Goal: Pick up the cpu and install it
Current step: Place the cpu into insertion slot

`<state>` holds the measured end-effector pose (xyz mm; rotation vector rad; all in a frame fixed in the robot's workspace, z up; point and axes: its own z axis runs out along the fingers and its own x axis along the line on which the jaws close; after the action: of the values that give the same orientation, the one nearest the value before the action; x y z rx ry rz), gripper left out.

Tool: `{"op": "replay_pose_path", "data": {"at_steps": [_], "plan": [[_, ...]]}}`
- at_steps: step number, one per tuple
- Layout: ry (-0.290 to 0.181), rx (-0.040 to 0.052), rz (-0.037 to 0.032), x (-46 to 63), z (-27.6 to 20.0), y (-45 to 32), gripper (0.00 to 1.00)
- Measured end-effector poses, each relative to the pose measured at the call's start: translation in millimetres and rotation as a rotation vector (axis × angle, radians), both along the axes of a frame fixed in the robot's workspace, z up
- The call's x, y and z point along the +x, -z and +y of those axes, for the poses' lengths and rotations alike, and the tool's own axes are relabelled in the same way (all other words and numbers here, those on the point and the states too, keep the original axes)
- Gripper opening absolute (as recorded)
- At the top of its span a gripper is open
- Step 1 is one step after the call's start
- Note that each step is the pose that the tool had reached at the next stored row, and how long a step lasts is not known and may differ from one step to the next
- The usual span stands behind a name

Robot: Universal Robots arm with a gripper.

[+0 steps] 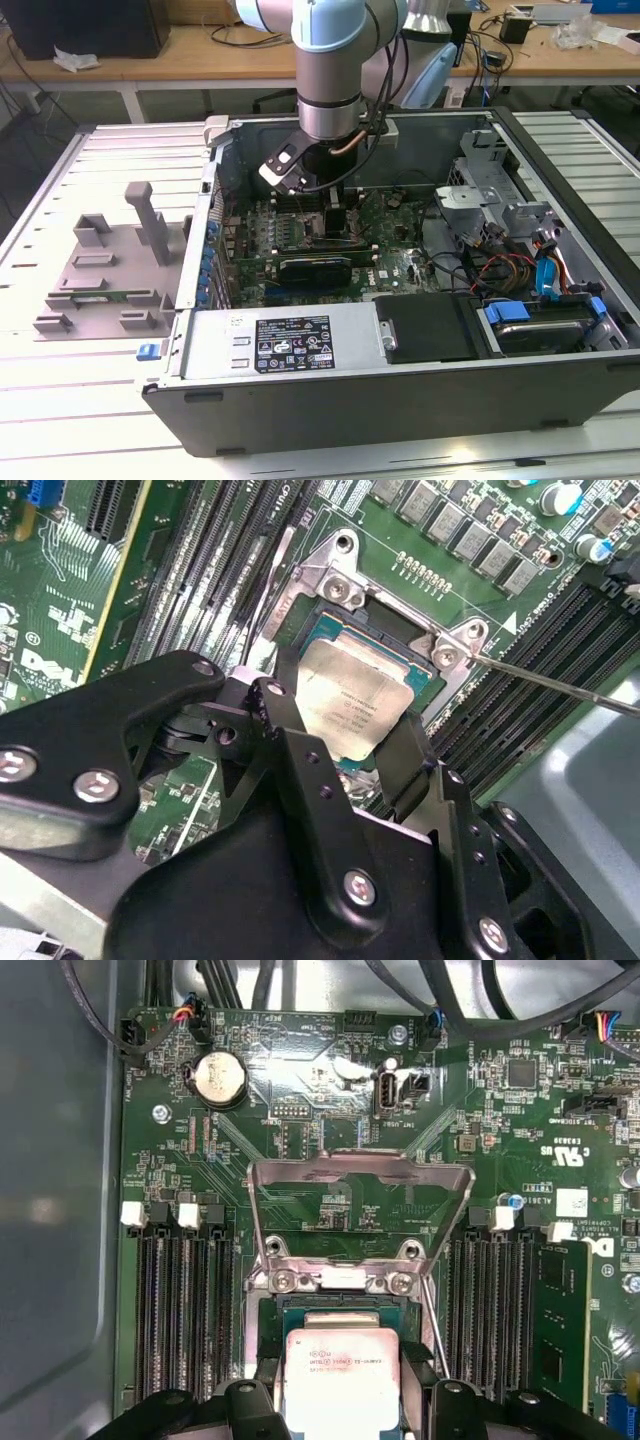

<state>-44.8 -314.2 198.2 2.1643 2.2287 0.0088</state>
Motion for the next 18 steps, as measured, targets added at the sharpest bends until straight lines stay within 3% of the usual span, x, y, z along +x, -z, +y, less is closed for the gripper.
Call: {"op": "replay_pose_path", "data": {"at_steps": [18], "plan": [[0.012,0.0008,-0.0003,0.0,0.0,3.3,0.55]]}}
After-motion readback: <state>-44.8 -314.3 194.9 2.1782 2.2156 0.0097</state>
